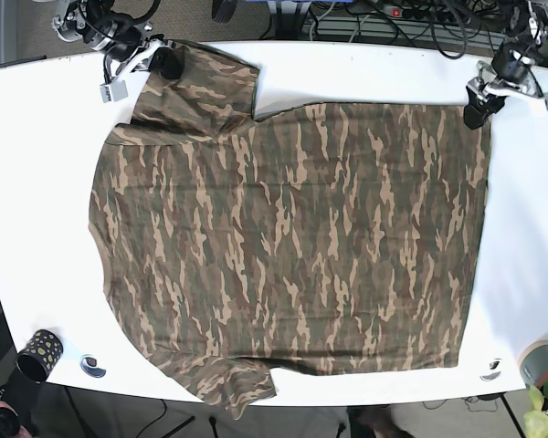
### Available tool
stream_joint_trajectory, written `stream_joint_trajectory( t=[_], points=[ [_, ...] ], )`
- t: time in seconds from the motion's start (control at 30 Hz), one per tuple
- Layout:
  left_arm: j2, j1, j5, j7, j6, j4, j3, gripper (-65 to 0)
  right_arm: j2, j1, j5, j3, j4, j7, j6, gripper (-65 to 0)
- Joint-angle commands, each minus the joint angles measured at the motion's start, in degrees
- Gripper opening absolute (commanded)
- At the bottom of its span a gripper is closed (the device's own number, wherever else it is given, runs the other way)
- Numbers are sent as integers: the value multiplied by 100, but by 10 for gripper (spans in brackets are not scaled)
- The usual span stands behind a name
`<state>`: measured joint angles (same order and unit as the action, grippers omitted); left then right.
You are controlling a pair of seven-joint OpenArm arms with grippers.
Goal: Fold the T-shirt properly
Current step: 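Lower both grippers onto the camouflage shirt's shoulder corners, then grasp the shoulder corners and drag the shirt away from the hem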
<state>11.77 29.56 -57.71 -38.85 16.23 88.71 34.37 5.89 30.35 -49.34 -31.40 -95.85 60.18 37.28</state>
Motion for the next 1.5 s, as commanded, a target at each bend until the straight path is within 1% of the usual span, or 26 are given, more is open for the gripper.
stream_joint_trajectory(
  t=[0.0, 0.1, 0.17, 0.37, 0.43, 0.5, 0.53, 0.63, 0.73, 0.83, 0.87, 0.97, 1.03, 1.17, 1.27, 1.37, 1.47],
  points=[
    [49, -77, -35, -14, 8, 39, -30, -372, 57, 20, -64, -29, -63, -53, 4, -650],
    [49, -209, -35, -14, 8, -119, -30, -483, 57, -41, -64, -29, -63, -53, 4, -650],
    [58, -314, -35, -14, 8, -295, -30, -511, 57, -59, -64, -29, -63, -53, 4, -650],
    [155, -446, -35, -14, -10, -462, -30, -522, 66, -68, -64, -38, -81, -53, 4, -650],
    [164, -455, -35, -14, -10, -462, -39, -568, 66, -85, -64, -38, -107, -53, 4, -650],
    [172, -455, -18, -14, -18, -462, -48, -640, 66, -85, -64, -38, -230, -53, 4, -650],
    [172, -455, 35, -14, -18, -453, -48, -650, 66, -77, -64, -38, -283, -53, 4, -650],
    [172, -455, 281, -14, -18, -286, -48, -650, 66, -68, -64, -38, -494, -53, 4, -650],
    [146, -402, 527, -14, -18, 189, -30, -650, 48, -33, -64, -47, -687, -53, 4, -650],
    [137, -174, 897, -14, -1, 760, -48, -650, 40, 108, -64, -47, -810, -53, 4, -650],
    [137, -121, 1011, -14, -1, 874, -101, -650, 40, 134, -64, -47, -819, -53, 4, -650],
    [137, 20, 1556, 4, 8, 1208, -444, -650, 31, 222, -72, -56, -837, -53, 4, -650],
    [128, 116, 1749, 13, 25, 1376, -488, -650, 22, 284, -81, -56, -889, -53, 4, -650],
    [128, 406, 1943, 13, 342, 1692, -470, -650, 22, 477, -81, -56, -1197, -53, 4, -650],
    [128, 626, 2127, 21, 474, 1973, -461, -650, 13, 671, -90, -65, -1426, -53, 4, -650],
    [120, 890, 2250, 30, 632, 2193, -452, -650, -4, 882, -99, -267, -1566, -53, 13, -650],
    [120, 1119, 2242, 30, 711, 2272, -426, -650, -84, 1057, -99, -478, -1601, -36, 66, -650]
  ],
)
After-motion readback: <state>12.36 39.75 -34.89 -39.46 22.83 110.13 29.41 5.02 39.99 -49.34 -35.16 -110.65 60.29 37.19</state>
